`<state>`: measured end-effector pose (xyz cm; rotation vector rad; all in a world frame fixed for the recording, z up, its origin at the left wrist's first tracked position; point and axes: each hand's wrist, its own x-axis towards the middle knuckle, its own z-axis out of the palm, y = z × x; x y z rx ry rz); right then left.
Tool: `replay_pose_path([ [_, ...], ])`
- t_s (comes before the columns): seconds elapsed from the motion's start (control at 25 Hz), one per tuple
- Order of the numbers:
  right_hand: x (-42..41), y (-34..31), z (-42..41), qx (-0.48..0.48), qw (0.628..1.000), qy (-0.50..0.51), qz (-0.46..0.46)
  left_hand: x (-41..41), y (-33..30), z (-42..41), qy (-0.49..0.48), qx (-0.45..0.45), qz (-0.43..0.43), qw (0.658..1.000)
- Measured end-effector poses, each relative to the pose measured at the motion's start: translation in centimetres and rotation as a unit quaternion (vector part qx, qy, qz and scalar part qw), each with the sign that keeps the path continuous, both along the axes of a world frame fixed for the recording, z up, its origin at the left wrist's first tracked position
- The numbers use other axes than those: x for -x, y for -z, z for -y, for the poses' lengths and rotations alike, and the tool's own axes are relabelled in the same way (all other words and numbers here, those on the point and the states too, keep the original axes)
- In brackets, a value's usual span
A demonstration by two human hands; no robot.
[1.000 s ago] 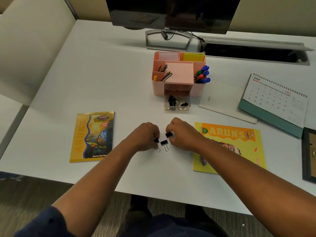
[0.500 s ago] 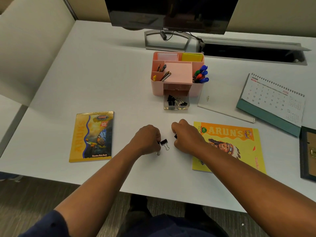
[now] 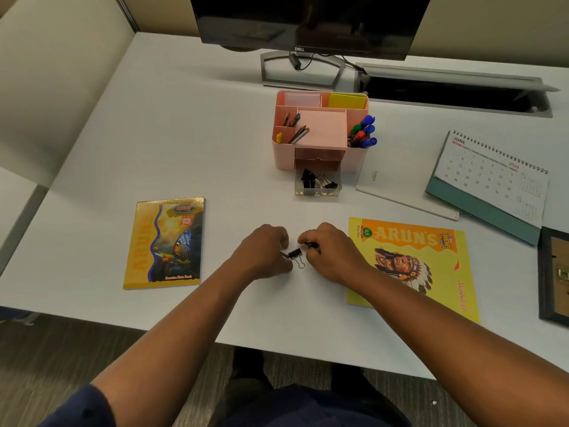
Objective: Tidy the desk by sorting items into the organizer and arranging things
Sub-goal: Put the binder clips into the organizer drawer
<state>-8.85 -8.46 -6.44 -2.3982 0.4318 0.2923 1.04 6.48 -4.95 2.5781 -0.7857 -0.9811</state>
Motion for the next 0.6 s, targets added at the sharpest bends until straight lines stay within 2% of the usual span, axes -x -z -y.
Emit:
replay_pose_path([
  [0.12,-0.3,0.0,-0.4,0.009,1.000,-0.027,0.011,0.8,0.3,0.1,0.006,0.001,0.045,0.999],
  [0.36,-1.1,-0.3,-1.2,0.048,0.993,-0.102,-0.032,1.6,0.6,0.4,-0.027,0.037,0.048,0.998],
  [0.52,-1.2,-0.2,-1.0,0.058,0.992,-0.098,-0.050,1.3,0.5,-0.1,-0.104,0.078,0.001,0.991],
  [0.6,-1.1,-0.1,-0.9,0.050,0.994,-0.086,-0.053,0.8,0.1,-0.3,-0.167,0.106,-0.052,0.979],
])
